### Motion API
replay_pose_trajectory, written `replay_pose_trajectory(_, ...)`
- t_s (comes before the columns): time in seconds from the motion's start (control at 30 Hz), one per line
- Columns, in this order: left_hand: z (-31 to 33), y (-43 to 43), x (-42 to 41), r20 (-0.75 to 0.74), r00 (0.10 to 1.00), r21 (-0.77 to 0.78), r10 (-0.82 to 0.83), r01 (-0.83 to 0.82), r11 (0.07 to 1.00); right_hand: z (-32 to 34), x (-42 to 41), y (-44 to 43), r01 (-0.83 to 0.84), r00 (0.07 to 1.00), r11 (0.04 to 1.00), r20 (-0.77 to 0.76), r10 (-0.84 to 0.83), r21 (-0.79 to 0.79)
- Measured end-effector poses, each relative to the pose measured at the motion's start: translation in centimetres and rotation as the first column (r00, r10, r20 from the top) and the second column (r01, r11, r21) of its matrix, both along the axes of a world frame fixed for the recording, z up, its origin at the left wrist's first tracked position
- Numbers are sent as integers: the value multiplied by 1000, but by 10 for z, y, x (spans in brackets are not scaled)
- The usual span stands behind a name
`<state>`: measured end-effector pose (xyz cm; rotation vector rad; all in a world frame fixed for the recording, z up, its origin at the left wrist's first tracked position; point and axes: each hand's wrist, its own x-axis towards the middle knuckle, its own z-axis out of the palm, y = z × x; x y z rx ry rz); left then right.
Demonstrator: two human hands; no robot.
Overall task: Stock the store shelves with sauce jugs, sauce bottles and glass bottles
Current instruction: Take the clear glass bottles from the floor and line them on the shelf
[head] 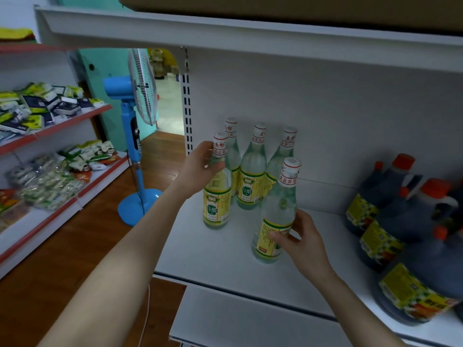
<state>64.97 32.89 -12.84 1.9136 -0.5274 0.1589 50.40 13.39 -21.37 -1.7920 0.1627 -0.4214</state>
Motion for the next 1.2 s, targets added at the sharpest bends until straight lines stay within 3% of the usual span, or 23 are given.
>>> replay_pose_trajectory(0.53, -2, -4, 19, -71, 997, -23, -22, 20, 1000, 2, -1, 1, -13, 1000, 1000, 9, 13, -3)
replay_pose_trajectory(0.93, -10, -7, 24, 13, 999, 53, 49, -50, 997, -1, -1, 1, -17, 1000, 1000, 5, 17, 9)
replay_pose_trajectory(1.07, -17, -7, 19, 24, 999, 16, 40, -41, 999, -2, -1, 0, -15, 1000, 1000, 6, 15, 7)
replay_pose_trajectory(1.2, -51, 0, -9, 75, 977, 6, 198, -199, 980, -3, 1, -2, -20, 1000, 1000, 0, 20, -6)
